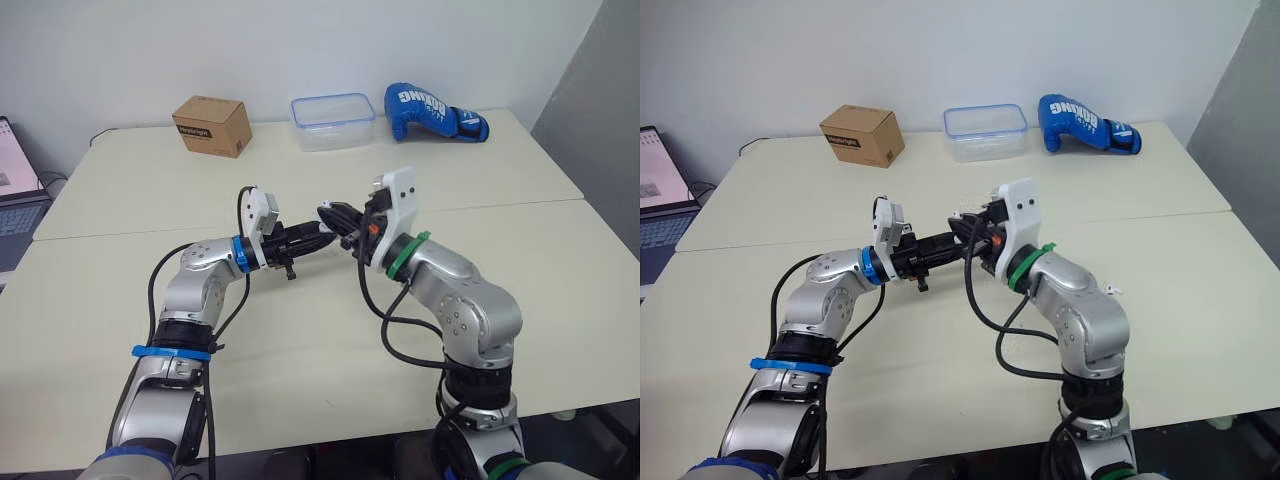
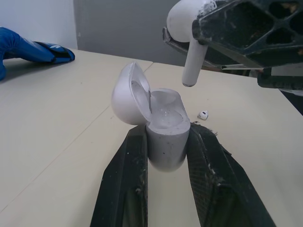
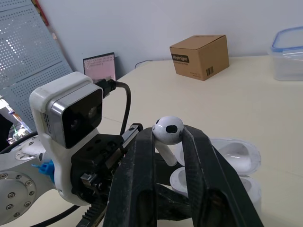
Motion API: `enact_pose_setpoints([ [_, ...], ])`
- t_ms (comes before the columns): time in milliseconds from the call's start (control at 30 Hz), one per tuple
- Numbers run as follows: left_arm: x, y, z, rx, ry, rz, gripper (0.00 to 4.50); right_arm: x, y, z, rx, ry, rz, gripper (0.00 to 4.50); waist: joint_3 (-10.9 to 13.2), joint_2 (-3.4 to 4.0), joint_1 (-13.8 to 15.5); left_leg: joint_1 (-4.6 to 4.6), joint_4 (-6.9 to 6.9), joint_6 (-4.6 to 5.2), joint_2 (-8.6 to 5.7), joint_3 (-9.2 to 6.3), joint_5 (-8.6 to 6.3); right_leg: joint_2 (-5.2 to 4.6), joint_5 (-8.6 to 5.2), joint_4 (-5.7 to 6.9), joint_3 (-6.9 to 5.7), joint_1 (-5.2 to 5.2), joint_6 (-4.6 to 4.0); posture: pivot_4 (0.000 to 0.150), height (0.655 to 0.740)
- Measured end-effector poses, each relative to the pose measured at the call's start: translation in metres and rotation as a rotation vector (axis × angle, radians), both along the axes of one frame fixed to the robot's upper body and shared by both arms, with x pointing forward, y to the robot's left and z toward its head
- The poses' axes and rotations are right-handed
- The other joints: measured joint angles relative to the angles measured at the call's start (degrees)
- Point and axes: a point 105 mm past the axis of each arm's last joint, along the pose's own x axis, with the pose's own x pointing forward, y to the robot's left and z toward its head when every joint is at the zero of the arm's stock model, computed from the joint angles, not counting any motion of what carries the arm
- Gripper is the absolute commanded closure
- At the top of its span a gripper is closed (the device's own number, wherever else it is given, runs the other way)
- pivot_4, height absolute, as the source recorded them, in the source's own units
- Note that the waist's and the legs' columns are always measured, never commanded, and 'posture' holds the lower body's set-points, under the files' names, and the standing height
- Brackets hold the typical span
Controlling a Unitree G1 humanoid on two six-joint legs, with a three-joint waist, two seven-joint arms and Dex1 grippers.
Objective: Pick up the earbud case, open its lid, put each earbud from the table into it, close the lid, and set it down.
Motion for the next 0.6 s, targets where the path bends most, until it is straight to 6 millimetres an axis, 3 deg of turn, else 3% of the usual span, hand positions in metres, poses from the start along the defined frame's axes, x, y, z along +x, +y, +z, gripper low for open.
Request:
enact_pose_setpoints([
  [600, -0.0006, -0.0004, 0.0092, 0.009, -0.017, -0.005, 3.71, 0.0016, 0.0051, -0.0051, 0.012, 0.013, -0.032, 4.09, 0.0, 0.00, 0.0, 0.00, -0.01, 0.00, 0.00, -0.01, 0.00, 0.01, 0.00, -0.01, 0.00, 0.00, 0.00, 0.150, 0.7307],
])
